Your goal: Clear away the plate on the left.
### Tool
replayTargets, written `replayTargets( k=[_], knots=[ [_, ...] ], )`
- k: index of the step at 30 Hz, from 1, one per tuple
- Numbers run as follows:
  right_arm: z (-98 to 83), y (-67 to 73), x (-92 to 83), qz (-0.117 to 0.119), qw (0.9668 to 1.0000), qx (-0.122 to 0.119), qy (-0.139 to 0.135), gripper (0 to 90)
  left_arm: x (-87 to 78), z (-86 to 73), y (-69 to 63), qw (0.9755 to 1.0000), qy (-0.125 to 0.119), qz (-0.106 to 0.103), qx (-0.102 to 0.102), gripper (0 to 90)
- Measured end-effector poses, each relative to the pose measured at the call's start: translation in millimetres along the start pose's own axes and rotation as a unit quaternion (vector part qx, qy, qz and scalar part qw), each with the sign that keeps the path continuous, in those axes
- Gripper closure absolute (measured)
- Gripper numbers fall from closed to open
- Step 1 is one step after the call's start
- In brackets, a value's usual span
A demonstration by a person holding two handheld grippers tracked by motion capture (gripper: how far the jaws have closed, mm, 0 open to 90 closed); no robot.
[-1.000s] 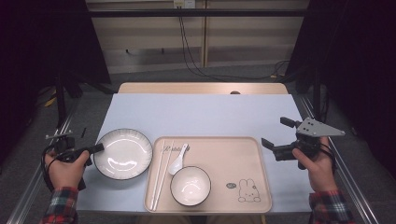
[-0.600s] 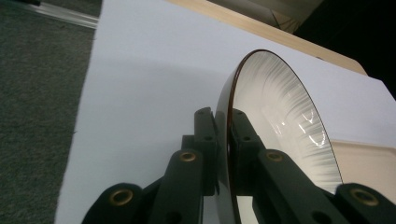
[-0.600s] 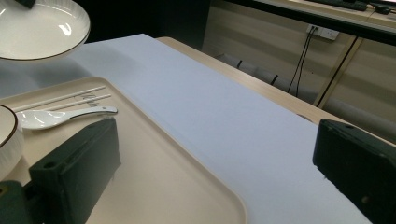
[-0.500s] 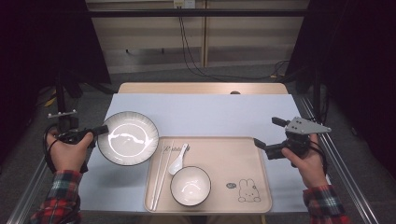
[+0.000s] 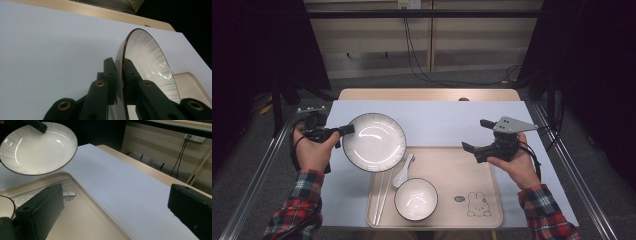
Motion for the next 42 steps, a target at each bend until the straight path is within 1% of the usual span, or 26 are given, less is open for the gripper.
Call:
replayTargets(
  k=[1, 2, 5, 6, 7, 8, 10, 11, 15, 17, 20, 23, 25, 27, 28, 29, 30, 31, 32, 35, 36, 37, 38, 39, 40, 42],
  knots=[
    [0.0, 0.0, 0.0, 0.000, 1.0000, 0.000, 0.000, 0.1, 0.0, 0.0, 0.0, 1.0000, 0.000, 0.000, 0.000, 84.0],
    [1.8, 3.1, 6.0, 0.005, 1.0000, 0.003, 0.001, 0.2, 7.1, 2.5, -10.7, 1.0000, 0.003, -0.006, 0.006, 84.0],
    [4.5, 7.3, 13.0, 0.009, 1.0000, -0.001, 0.000, 0.2, 15.7, 4.8, -26.2, 0.9997, 0.008, -0.015, 0.021, 83.8],
    [5.0, 8.8, 16.0, 0.011, 0.9999, 0.000, 0.000, 0.1, 19.0, 6.0, -32.3, 0.9997, 0.007, -0.018, 0.018, 83.8],
    [5.2, 9.5, 18.7, 0.011, 0.9999, 0.000, 0.001, 0.2, 20.9, 6.1, -35.7, 0.9995, 0.010, -0.020, 0.025, 83.8],
    [5.7, 10.3, 21.0, 0.014, 0.9999, 0.004, -0.001, 0.2, 24.0, 7.3, -43.0, 0.9993, 0.009, -0.025, 0.026, 83.7],
    [6.7, 12.0, 26.6, 0.019, 0.9998, 0.007, -0.001, 0.7, 27.7, 8.3, -51.7, 0.9987, 0.014, -0.033, 0.037, 83.7],
    [7.0, 12.2, 28.5, 0.019, 0.9998, 0.010, -0.001, 0.7, 30.0, 9.4, -57.4, 0.9986, 0.012, -0.037, 0.036, 83.7],
    [7.8, 12.7, 36.8, 0.021, 0.9995, 0.024, -0.002, 1.4, 35.8, 13.5, -78.9, 0.9973, 0.011, -0.054, 0.049, 83.6],
    [8.0, 12.5, 39.8, 0.020, 0.9995, 0.023, -0.003, 5.5, 37.0, 14.8, -89.3, 0.9964, 0.010, -0.064, 0.055, 83.6],
    [6.0, 11.5, 44.2, 0.021, 0.9991, 0.036, 0.002, 9.7, 37.8, 15.6, -106.0, 0.9948, 0.007, -0.084, 0.058, 83.7],
    [4.0, 11.8, 48.1, 0.021, 0.9987, 0.045, 0.006, 11.2, 38.1, 14.9, -119.8, 0.9927, 0.005, -0.100, 0.067, 83.7],
    [3.7, 13.9, 49.5, 0.029, 0.9984, 0.048, 0.007, 12.4, 39.0, 13.8, -127.9, 0.9919, 0.004, -0.109, 0.065, 83.7],
    [1.5, 14.8, 50.8, 0.032, 0.9975, 0.061, 0.017, 15.0, 39.5, 12.1, -134.2, 0.9905, 0.006, -0.119, 0.069, 83.7],
    [0.0, 14.6, 51.3, 0.035, 0.9968, 0.068, 0.021, 16.3, 40.1, 12.0, -136.5, 0.9904, 0.005, -0.122, 0.065, 83.6],
    [0.0, 14.6, 51.3, 0.035, 0.9968, 0.068, 0.021, 16.3, 40.1, 12.0, -136.5, 0.9904, 0.005, -0.122, 0.065, 83.7],
    [-3.5, 13.4, 52.6, 0.041, 0.9952, 0.084, 0.029, 21.4, 41.0, 10.9, -140.8, 0.9891, 0.005, -0.135, 0.060, 83.7],
    [-4.7, 14.1, 53.4, 0.048, 0.9946, 0.087, 0.031, 21.3, 41.3, 10.8, -142.4, 0.9888, 0.003, -0.137, 0.061, 83.7],
    [-4.8, 15.8, 53.8, 0.056, 0.9931, 0.098, 0.031, 22.6, 40.9, 10.5, -143.4, 0.9884, 0.003, -0.138, 0.064, 83.6],
    [-4.7, 22.5, 55.5, 0.076, 0.9906, 0.110, 0.031, 26.7, 40.3, 8.9, -146.9, 0.9872, 0.005, -0.145, 0.066, 83.3],
    [-4.3, 23.9, 56.1, 0.080, 0.9900, 0.112, 0.029, 30.7, 40.3, 8.5, -147.6, 0.9875, 0.005, -0.144, 0.064, 83.1],
    [-4.1, 26.2, 56.6, 0.089, 0.9889, 0.115, 0.030, 33.6, 39.8, 7.6, -149.2, 0.9866, 0.005, -0.149, 0.068, 82.9],
    [-4.8, 29.3, 57.2, 0.098, 0.9867, 0.125, 0.037, 35.6, 39.7, 6.8, -150.7, 0.9866, 0.007, -0.148, 0.069, 82.8],
    [-5.0, 31.0, 57.2, 0.102, 0.9852, 0.131, 0.042, 38.0, 39.7, 6.3, -152.0, 0.9861, 0.005, -0.150, 0.071, 82.6],
    [-4.7, 31.2, 56.7, 0.098, 0.9847, 0.137, 0.046, 38.2, 39.4, 5.9, -153.6, 0.9857, 0.004, -0.153, 0.071, 82.5],
    [-3.6, 31.2, 55.3, 0.101, 0.9833, 0.144, 0.044, 40.5, 38.9, 5.6, -154.7, 0.9849, 0.003, -0.157, 0.072, 82.5]
  ],
)
Point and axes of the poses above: each handheld gripper's, and its own axes: x roughly forward along the jaws, z roughly out of its top, y roughly to its left, the point moved 10 cm from there along x, roughly forward along the jaws, and after that the axes turned 6 degrees about z, right-handed, at the moved point
